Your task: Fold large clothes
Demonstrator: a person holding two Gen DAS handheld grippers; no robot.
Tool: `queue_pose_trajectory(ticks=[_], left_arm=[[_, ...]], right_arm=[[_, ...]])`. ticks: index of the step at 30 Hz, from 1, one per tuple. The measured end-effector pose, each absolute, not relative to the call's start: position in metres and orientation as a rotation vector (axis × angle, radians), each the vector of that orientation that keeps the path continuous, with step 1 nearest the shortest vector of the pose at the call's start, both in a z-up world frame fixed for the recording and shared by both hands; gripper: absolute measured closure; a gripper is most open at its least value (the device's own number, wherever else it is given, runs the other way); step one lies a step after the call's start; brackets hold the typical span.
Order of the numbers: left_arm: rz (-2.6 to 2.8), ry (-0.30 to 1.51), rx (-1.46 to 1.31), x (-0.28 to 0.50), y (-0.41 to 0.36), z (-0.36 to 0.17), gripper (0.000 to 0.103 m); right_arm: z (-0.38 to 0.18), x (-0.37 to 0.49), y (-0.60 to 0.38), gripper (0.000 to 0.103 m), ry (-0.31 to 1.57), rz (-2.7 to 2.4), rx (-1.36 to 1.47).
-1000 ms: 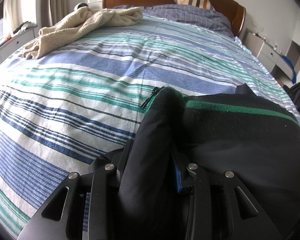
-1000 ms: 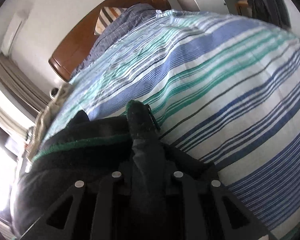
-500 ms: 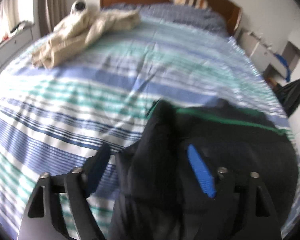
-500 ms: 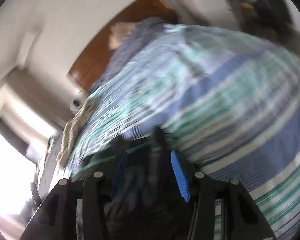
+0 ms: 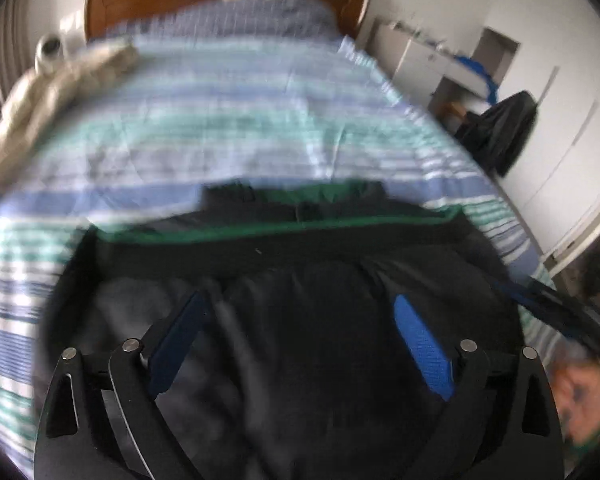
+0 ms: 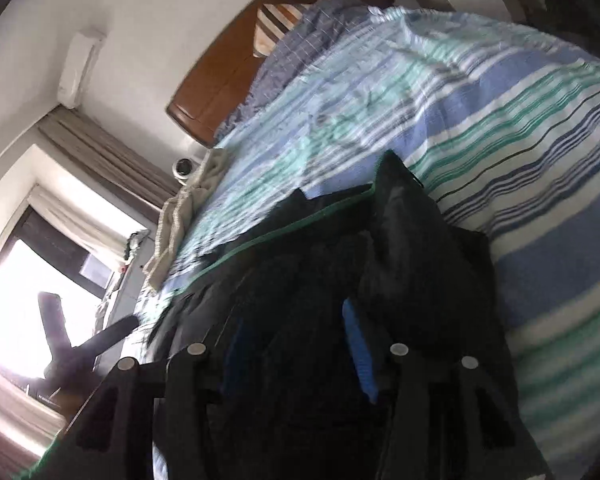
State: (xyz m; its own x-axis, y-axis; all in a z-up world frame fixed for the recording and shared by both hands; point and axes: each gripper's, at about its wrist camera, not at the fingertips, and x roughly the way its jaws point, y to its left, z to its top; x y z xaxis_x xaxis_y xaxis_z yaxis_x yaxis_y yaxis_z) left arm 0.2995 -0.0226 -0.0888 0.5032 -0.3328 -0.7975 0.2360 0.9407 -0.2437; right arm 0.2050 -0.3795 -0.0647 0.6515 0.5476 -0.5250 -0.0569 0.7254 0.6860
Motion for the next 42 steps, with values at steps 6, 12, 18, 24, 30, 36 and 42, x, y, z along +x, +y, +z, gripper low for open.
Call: queue_pose_trajectory(ticks=[6, 12, 18, 24, 30, 36, 42], left_arm=[[-0.288, 1.069, -0.046, 0.32, -0.04, -0.142, 0.003], [-0.308, 1.088, -0.048, 0.31, -0.036, -0.132, 0.009], [-0.417, 1.042, 0.041, 0.259, -0.037, -0.104, 0.007], [-0.397, 1.054, 0.036, 0.265, -0.037, -0.14, 0.001], [-0.391, 1.072, 0.035, 0.244, -0.036, -0.121, 0.005], [-0.442, 1.042, 0.028, 0.209, -0.031, -0.126, 0.002], [-0.414, 1.025, 0.059, 0.217, -0.037, -0.143, 0.001]], right_arm=[[-0.052, 0.107, -0.388, 0.055, 0.734, 0.472, 0.725], [-0.063, 0.033, -0.386, 0.055, 0.748, 0.382, 0.732], [-0.035, 0.007, -0.375, 0.055, 0.685, 0.407, 0.678], [-0.016, 0.017, -0.337, 0.055, 0.677, 0.476, 0.57], [-0.008, 0.017, -0.309, 0.055, 0.673, 0.552, 0.537], [-0.004, 0.004, -0.301, 0.055, 0.692, 0.596, 0.493], [-0.002, 0.002, -0.293, 0.054, 0.692, 0.599, 0.477]])
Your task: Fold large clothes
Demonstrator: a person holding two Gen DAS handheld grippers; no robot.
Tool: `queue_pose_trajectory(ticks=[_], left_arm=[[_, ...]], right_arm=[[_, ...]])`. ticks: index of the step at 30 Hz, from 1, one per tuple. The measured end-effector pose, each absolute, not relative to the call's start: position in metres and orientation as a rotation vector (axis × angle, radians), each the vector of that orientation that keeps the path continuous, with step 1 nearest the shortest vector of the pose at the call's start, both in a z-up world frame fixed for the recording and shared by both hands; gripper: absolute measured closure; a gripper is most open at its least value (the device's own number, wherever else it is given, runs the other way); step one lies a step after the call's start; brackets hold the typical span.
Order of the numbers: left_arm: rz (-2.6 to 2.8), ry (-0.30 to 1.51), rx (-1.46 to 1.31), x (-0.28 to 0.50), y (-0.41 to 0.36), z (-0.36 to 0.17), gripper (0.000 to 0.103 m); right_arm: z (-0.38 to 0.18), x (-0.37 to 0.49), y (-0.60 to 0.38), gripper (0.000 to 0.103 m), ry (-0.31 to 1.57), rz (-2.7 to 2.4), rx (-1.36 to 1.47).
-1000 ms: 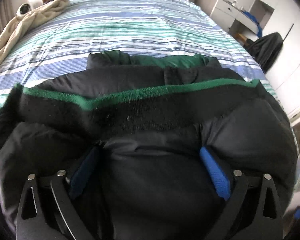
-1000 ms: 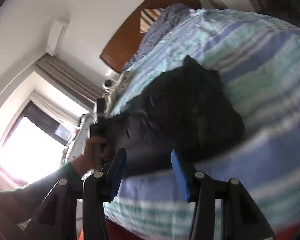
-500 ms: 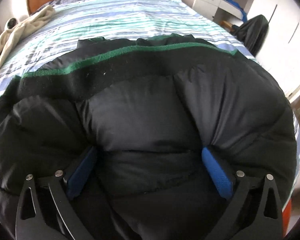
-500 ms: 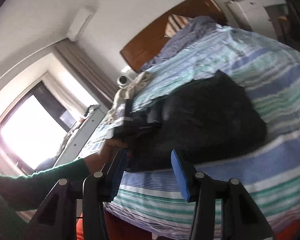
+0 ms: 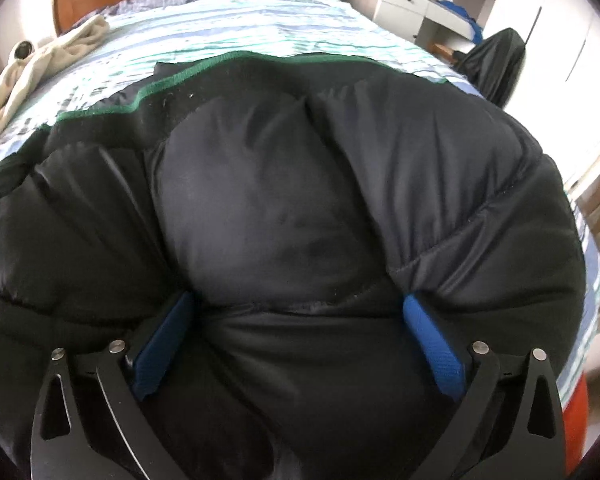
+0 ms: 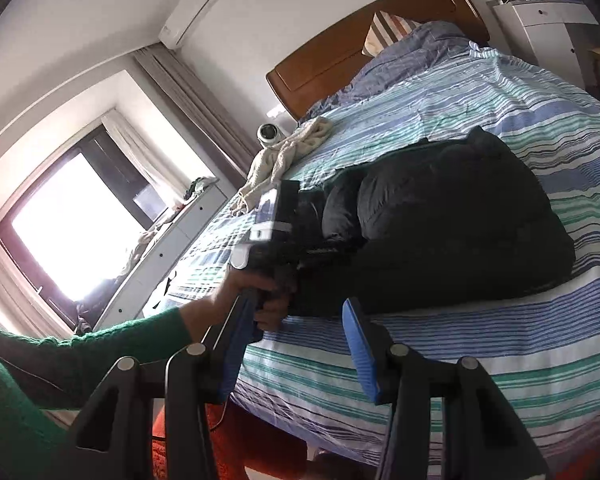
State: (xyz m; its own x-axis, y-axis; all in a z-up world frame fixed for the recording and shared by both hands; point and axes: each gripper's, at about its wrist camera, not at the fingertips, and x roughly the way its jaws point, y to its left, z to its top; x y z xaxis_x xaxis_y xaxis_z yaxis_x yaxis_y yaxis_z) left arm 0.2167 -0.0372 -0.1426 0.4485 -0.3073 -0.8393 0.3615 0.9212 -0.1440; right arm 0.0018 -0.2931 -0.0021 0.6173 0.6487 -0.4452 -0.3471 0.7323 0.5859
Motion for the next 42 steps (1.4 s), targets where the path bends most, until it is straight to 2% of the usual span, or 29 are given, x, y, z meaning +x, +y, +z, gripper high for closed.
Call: queue_pose_trajectory(ticks=[2, 4, 7, 15, 22, 28, 33, 37, 42], left_arm=[[-0.408, 1.034, 0.055, 0.212, -0.035, -0.135, 0.002], [-0.413, 1.038, 0.032, 0.2, -0.036, -0.122, 0.008], [-0.453, 0.999, 0.042, 0.17, -0.032, -0.109, 0.008], [-0.43, 0.945, 0.099, 0.164, -0.039, -0.142, 0.002], [-0.464, 0.944, 0.095, 0.13, -0.033, -0.114, 0.004], [-0.388, 0.9, 0.216, 0.121, -0.047, -0.15, 0.001], [-0.387, 0.924, 0.195, 0.113, -0.044, -0.135, 0.003], [-0.42, 0.932, 0.118, 0.09, -0.023, -0.114, 0.003], [-0.365, 0.934, -0.005, 0.097, 0.007, -0.091, 0.003]], right_arm=[[0.001, -0.003, -0.291, 0.054, 0.678, 0.597, 0.476], [0.002, -0.007, -0.291, 0.054, 0.675, 0.591, 0.464], [0.002, -0.012, -0.291, 0.054, 0.688, 0.592, 0.445], [-0.002, -0.001, -0.28, 0.054, 0.726, 0.61, 0.441], [0.008, -0.006, -0.269, 0.054, 0.721, 0.639, 0.39], [0.0, 0.0, -0.266, 0.054, 0.76, 0.638, 0.408], [0.004, -0.001, -0.274, 0.054, 0.746, 0.598, 0.4], [-0.016, -0.002, -0.299, 0.043, 0.794, 0.464, 0.443], [-0.055, 0.006, -0.341, 0.043, 0.869, 0.304, 0.58]])
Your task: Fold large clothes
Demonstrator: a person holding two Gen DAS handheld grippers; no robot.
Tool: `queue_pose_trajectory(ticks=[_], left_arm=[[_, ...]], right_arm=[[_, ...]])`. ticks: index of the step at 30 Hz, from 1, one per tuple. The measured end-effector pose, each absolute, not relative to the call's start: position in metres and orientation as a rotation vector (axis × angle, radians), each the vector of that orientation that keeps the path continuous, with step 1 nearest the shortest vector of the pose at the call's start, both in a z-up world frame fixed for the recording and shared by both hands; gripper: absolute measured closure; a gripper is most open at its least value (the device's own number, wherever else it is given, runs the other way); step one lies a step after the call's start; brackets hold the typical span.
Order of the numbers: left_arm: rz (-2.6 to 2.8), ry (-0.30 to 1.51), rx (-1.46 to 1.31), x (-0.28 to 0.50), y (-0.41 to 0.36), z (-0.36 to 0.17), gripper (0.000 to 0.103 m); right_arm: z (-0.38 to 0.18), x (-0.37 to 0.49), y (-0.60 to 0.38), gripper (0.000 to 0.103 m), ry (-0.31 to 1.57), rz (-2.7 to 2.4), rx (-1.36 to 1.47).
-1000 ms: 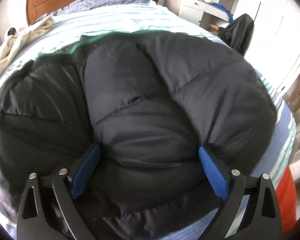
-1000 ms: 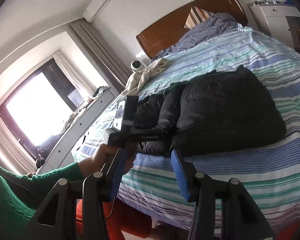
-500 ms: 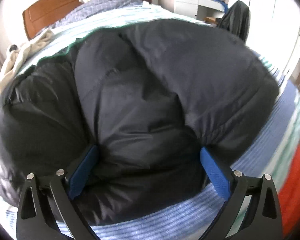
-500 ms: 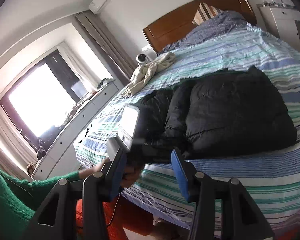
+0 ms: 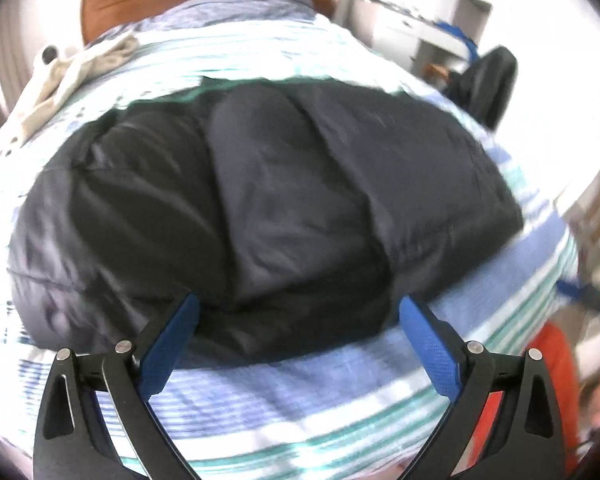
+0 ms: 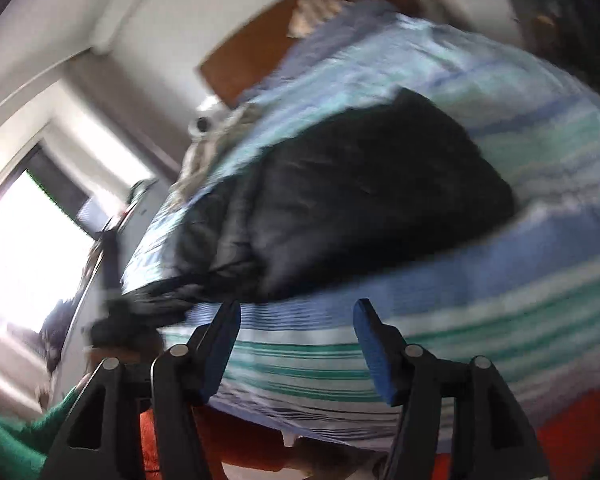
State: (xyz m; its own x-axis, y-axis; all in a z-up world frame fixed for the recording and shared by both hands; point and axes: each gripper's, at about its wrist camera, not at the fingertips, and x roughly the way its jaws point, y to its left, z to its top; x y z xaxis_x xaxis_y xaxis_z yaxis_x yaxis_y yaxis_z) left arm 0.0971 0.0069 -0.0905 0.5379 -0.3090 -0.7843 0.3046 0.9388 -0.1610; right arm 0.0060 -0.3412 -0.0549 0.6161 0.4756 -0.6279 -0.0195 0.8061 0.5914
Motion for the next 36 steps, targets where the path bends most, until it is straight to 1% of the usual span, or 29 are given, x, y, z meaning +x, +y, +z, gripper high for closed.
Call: queue_pose_trajectory(ticks=[3, 6, 8, 9, 11, 16, 18, 20, 21, 22, 24, 26, 28, 32, 33, 34, 36], left_arm=[[-0.325, 0.928, -0.071, 0.127, 0.019, -0.081, 0.003], [-0.311, 0.949, -0.061, 0.156, 0.013, -0.092, 0.003], [-0.293, 0.995, -0.035, 0.175, 0.004, -0.11, 0.003], [-0.285, 1.004, -0.013, 0.181, 0.002, -0.12, 0.001], [-0.279, 0.995, 0.035, 0.181, -0.009, -0.128, 0.001], [-0.266, 1.011, 0.057, 0.181, -0.013, -0.136, 0.001], [-0.272, 1.014, 0.058, 0.181, -0.013, -0.138, 0.001], [-0.275, 1.013, 0.062, 0.182, -0.014, -0.139, 0.001], [-0.277, 1.012, 0.064, 0.183, -0.013, -0.138, 0.001], [-0.278, 1.012, 0.07, 0.183, -0.013, -0.137, 0.001], [-0.279, 1.022, 0.091, 0.183, -0.014, -0.134, 0.001], [-0.261, 1.053, 0.112, 0.184, -0.011, -0.125, 0.001], [-0.248, 1.061, 0.111, 0.183, -0.004, -0.104, 0.011], [-0.386, 0.966, 0.03, 0.187, 0.009, -0.019, 0.01], [-0.475, 0.95, 0.01, 0.191, 0.007, 0.012, 0.008], [-0.531, 0.947, 0.009, 0.194, 0.003, 0.027, 0.005], [-0.697, 0.96, 0.04, 0.202, -0.017, 0.064, 0.004]], right_arm=[[-0.065, 0.019, -0.372, 0.043, 0.841, 0.217, 0.696], [-0.083, 0.043, -0.399, 0.03, 0.845, 0.128, 0.811], [-0.105, 0.06, -0.412, 0.03, 0.877, 0.086, 0.916], [-0.115, 0.064, -0.416, 0.03, 0.894, 0.077, 0.958], [-0.137, 0.075, -0.424, 0.03, 0.919, 0.012, 1.047], [-0.137, 0.09, -0.424, 0.028, 0.787, -0.017, 1.085], [-0.146, 0.091, -0.421, 0.032, 0.755, -0.081, 1.076], [-0.149, 0.095, -0.416, 0.055, 0.752, -0.053, 1.063], [-0.145, 0.094, -0.415, 0.074, 0.734, -0.033, 1.061], [-0.135, 0.091, -0.41, 0.08, 0.71, -0.026, 1.038], [-0.11, 0.085, -0.401, 0.081, 0.664, -0.001, 0.956], [-0.073, 0.077, -0.383, 0.081, 0.599, 0.062, 0.834], [-0.044, 0.072, -0.364, 0.081, 0.552, 0.111, 0.717], [0.002, 0.065, -0.315, 0.081, 0.482, 0.2, 0.484], [0.01, 0.065, -0.303, 0.081, 0.469, 0.217, 0.442], [0.018, 0.065, -0.288, 0.081, 0.456, 0.241, 0.389], [0.029, 0.058, -0.265, 0.081, 0.432, 0.276, 0.295]])
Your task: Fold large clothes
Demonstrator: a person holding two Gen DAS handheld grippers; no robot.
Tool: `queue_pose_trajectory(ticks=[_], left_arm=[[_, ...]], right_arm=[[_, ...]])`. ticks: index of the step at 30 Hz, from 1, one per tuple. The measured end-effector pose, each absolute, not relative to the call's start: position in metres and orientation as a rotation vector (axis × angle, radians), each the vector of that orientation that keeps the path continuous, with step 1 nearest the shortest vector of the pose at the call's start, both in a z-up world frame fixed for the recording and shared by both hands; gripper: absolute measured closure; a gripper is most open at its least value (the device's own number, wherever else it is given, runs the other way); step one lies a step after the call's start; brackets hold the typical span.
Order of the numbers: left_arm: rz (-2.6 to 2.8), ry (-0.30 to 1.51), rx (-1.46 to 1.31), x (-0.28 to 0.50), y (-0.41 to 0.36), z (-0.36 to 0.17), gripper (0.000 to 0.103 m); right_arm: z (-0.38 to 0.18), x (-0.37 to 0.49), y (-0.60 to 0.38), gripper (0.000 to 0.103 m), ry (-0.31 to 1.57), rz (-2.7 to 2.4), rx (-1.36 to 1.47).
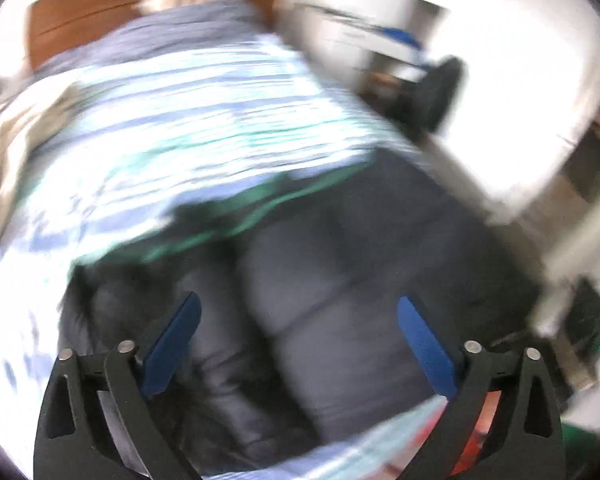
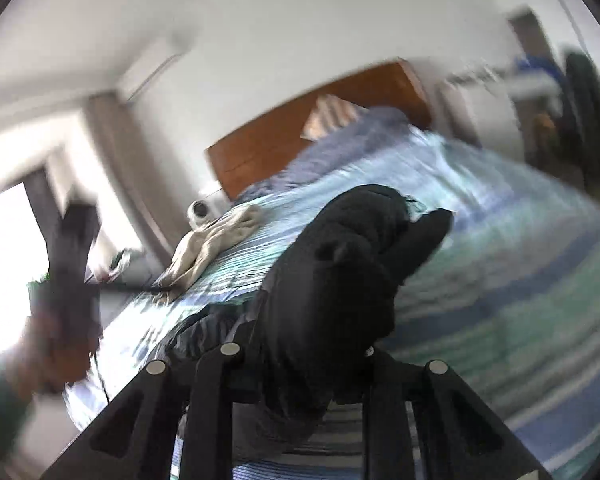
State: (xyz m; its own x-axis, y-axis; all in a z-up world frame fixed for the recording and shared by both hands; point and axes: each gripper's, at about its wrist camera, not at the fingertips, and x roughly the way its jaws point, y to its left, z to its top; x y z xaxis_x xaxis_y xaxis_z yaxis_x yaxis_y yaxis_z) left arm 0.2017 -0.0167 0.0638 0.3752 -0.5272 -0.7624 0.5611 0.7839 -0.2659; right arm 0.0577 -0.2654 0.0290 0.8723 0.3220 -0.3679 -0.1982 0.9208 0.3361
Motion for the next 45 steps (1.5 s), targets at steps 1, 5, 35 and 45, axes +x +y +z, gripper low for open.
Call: queue_pose_trajectory(ticks=[1, 5, 35, 45], left_arm=[[-0.77, 0.98, 0.065, 0.206, -0.03, 0.078, 0.004], [-0.893, 1.064, 0.218, 0.214, -0.079, 0.099, 0.004], [-0.486, 1.106, -0.163, 0.242, 0.159, -0.014, 0.057], [-0.371, 1.204, -0.5, 0.257, 0.224, -0.107, 0.045]], right_arm=[[0.034, 0.055, -0.251, 0.081, 0.419, 0.298, 0.245], [0.046, 0.048, -0.204, 0.081, 0.401, 0.369, 0.099], [-0.004, 0.13, -0.077, 0.073, 0.862, 0.857, 0.266], [-0.087, 0.156, -0.016, 0.099, 1.052, 0.716, 0.145]])
